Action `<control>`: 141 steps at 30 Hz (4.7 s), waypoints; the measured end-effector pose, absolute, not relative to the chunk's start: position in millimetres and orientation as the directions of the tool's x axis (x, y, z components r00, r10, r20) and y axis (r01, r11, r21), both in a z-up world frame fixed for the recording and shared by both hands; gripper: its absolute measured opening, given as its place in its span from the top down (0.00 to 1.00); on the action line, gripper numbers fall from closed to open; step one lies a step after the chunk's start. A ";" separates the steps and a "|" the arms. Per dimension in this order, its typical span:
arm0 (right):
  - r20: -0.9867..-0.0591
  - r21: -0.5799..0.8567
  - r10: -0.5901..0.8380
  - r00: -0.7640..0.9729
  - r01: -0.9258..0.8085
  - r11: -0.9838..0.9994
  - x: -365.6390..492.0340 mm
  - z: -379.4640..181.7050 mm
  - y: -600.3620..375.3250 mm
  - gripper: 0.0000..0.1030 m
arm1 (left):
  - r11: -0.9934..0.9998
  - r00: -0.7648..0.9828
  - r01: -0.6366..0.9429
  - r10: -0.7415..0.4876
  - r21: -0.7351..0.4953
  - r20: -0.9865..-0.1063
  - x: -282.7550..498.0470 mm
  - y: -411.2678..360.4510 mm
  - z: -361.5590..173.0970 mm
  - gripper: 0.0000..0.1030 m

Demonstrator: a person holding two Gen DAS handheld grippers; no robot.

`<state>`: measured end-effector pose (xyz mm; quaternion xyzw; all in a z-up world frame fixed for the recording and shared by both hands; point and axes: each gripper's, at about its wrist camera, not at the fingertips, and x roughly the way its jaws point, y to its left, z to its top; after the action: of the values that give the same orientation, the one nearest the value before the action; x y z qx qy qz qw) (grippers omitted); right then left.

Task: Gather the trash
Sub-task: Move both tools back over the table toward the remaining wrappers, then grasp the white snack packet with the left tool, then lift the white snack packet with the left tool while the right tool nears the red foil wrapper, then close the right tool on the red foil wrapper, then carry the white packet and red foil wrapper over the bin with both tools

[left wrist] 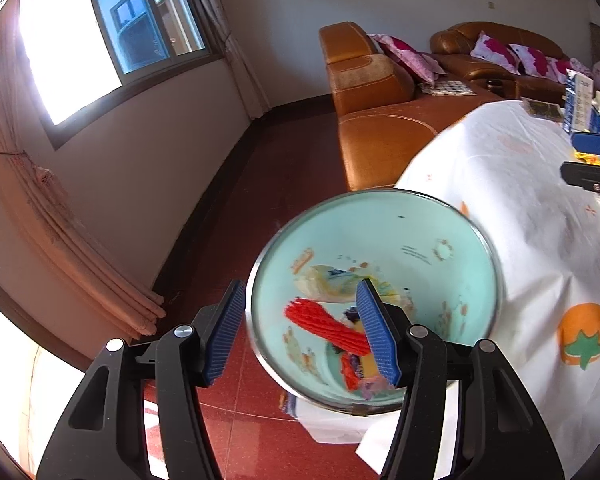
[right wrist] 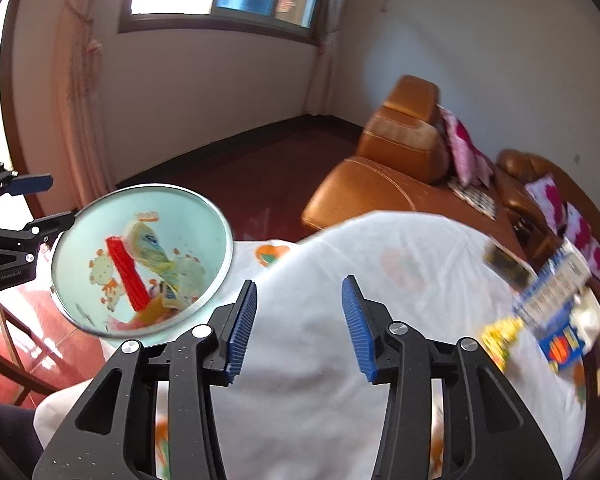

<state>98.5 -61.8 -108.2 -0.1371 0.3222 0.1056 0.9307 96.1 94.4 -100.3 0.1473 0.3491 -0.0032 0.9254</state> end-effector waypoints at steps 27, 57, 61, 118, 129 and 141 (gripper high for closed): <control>-0.649 -0.054 -0.291 0.703 0.339 0.939 -60.8 -141.4 -337.5 0.41 | 0.753 0.723 0.582 -0.308 0.306 -0.618 45.5 -177.6 -91.5 0.33; -0.654 0.171 -0.130 0.745 0.314 0.934 -35.0 -140.4 -317.8 0.37 | 0.756 0.676 0.597 -0.297 0.266 -0.674 70.5 -153.1 -102.2 0.81; -0.670 0.181 -0.095 0.736 0.287 0.941 -34.5 -139.4 -307.5 0.44 | 0.782 0.691 0.565 -0.275 0.263 -0.668 78.5 -134.2 -99.8 0.80; -0.581 0.233 -0.097 0.808 0.279 0.932 12.2 -72.5 -316.1 0.91 | 0.874 0.773 0.409 -0.178 0.263 -0.609 81.1 -29.5 -61.8 0.80; -0.554 0.196 -0.008 0.832 0.140 0.971 54.1 -68.2 -250.0 0.91 | 0.902 0.791 0.330 -0.103 0.278 -0.603 76.1 15.3 -57.8 0.80; -0.548 0.144 0.069 0.834 0.013 0.990 91.6 -70.7 -180.2 0.90 | 0.926 0.786 0.254 -0.028 0.281 -0.617 77.1 58.6 -66.7 0.80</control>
<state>91.6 -180.2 -70.7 0.0708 0.2881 0.0146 0.9549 77.1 58.6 -66.7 0.1773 0.3181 -0.0760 0.9282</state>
